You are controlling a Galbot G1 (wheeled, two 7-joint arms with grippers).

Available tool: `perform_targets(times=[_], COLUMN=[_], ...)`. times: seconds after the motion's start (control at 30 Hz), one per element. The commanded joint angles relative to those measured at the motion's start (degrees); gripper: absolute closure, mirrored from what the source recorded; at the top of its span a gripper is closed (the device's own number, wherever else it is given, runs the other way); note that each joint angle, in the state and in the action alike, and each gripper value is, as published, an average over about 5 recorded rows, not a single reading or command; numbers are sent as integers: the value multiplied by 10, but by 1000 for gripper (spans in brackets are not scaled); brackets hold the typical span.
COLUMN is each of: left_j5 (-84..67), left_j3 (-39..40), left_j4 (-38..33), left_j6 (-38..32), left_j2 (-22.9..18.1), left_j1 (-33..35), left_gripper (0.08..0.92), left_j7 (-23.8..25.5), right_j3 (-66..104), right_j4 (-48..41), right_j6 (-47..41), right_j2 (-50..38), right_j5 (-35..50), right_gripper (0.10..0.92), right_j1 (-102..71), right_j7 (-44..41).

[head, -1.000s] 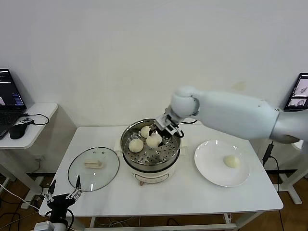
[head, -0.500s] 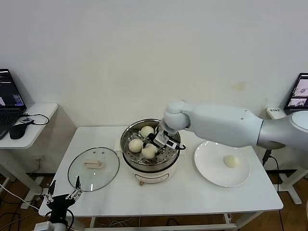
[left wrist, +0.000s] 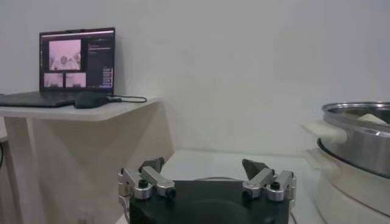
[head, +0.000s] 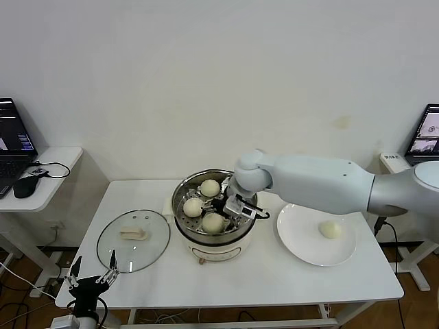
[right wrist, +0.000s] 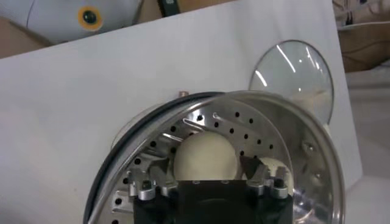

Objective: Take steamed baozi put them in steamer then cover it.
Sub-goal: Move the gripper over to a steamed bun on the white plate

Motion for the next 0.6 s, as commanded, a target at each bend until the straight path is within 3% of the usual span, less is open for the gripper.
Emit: perform_targets(times=[0.03,0.17,0.37,0.6], left_j5=[0,-1,-1,3], left_j3=[-1,-5,-12,-7], left_j4=[-2,-4,-7,-5], left_j6=[1,1,1,0], left_j2=[3,9,15,19], left_j1=[0,0,2,4], left_gripper=[177,177,177,177], left_j7=[0,1,1,2], right_j3=[26,48,73,124], right_j4=[-4,-4,13,42], right_j6=[6,-36,-174,-299], right_j2=[-21,-64,-163,-293], right_j5=[9,29,58,40], right_gripper=[203,202,203,202], right_j1=[37,60,77,23], right_j7=[-5,-27,-99,-130])
